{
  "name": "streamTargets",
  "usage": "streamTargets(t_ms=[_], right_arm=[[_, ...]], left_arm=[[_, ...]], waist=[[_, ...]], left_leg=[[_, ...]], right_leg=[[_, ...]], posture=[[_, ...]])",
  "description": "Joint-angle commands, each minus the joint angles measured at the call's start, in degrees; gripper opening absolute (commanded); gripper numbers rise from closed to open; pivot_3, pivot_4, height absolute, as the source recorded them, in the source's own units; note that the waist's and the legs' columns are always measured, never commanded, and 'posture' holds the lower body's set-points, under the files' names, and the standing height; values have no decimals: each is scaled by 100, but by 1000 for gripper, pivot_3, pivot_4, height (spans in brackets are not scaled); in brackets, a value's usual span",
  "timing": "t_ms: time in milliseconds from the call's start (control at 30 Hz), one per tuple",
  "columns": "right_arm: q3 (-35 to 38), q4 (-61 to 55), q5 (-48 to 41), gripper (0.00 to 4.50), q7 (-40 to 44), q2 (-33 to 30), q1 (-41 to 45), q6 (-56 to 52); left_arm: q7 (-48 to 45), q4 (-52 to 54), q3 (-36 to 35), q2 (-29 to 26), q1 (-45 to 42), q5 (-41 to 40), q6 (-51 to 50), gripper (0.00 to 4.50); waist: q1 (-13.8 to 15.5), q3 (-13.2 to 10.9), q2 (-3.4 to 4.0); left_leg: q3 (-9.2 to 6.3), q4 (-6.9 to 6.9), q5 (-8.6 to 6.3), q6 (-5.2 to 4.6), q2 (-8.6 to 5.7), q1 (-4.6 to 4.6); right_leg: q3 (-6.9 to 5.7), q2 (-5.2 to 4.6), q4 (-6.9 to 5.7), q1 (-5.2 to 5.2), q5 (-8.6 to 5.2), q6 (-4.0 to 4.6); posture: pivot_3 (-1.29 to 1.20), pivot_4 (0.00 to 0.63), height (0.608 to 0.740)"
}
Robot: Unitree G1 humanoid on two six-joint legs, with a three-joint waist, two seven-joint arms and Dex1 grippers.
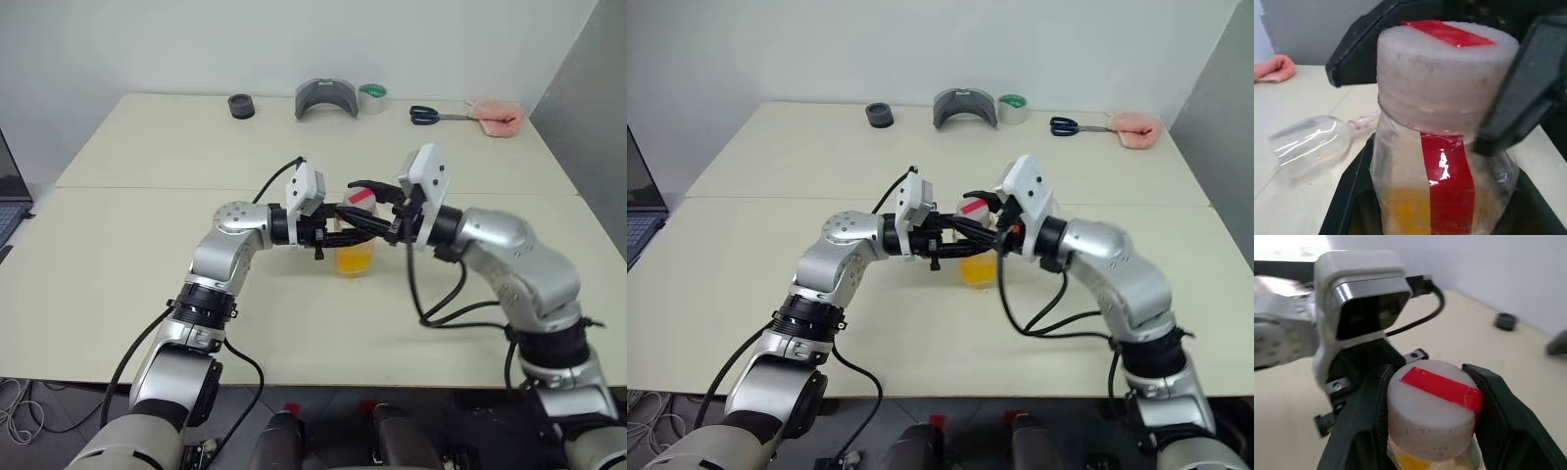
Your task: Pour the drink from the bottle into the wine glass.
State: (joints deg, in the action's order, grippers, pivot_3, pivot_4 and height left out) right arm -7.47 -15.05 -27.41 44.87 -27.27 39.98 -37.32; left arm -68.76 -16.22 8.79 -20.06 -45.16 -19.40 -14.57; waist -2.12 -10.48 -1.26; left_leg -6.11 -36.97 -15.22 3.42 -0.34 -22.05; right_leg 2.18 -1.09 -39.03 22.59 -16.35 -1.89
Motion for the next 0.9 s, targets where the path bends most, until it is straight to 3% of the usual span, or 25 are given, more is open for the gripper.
streamTargets(t_ms=[33,167,200,267,367,467,600,733,900], right_arm=[[-131,478,-111,1932,961,-152,271,358],[72,516,-107,1932,702,-18,200,445],[169,486,-102,2492,549,33,162,462],[341,222,-46,2939,270,29,33,474],[570,-716,-220,3964,-210,-69,-333,16],[678,-1688,-292,3986,-1041,95,-784,-545],[304,-2415,299,3986,-2381,705,-1172,-815],[-201,-2382,1025,3986,-3161,1093,-1100,-801],[-388,-2040,1423,3986,-3554,1494,-915,-704]], left_arm=[[3,128,-167,-101,-159,-72,-22,1820],[44,191,-183,-97,-124,-67,-39,1820],[61,205,-189,-95,-115,-64,-43,1820],[99,227,-199,-96,-96,-63,-47,1820],[138,207,-210,-106,-80,-55,-36,1820],[168,130,-218,-96,-102,-22,13,1820],[238,-18,-234,-51,-182,26,93,1819],[228,-103,-225,-36,-242,49,139,1819],[208,-243,-202,13,-341,97,221,1819]], waist=[[-33,0,0],[-55,0,0],[-56,0,0],[-53,0,0],[-22,0,1],[13,0,1],[6,0,1],[4,0,1],[6,0,1]], left_leg=[[-1,2,0,0,1,0],[-2,2,0,1,3,-6],[-1,1,0,1,1,-10],[0,-1,0,1,-2,-10],[-6,-3,1,2,-2,-18],[-11,-7,2,4,-1,-50],[-8,-11,13,23,1,-71],[-5,-13,21,31,-2,-67],[-6,-13,24,33,-4,-66]], right_leg=[[0,1,0,1,-1,1],[0,-1,-2,6,-2,4],[1,-5,-2,8,-2,4],[2,-10,-2,8,-1,3],[-1,-11,-3,10,-1,3],[-3,-10,-7,42,-1,3],[1,-9,-18,68,0,3],[3,-7,-34,69,0,3],[0,-6,-38,70,-1,3]], posture=[[0,150,740],[0,150,740],[0,150,740],[0,150,740],[0,150,740],[0,150,740],[0,150,740],[0,150,740],[0,150,740]])
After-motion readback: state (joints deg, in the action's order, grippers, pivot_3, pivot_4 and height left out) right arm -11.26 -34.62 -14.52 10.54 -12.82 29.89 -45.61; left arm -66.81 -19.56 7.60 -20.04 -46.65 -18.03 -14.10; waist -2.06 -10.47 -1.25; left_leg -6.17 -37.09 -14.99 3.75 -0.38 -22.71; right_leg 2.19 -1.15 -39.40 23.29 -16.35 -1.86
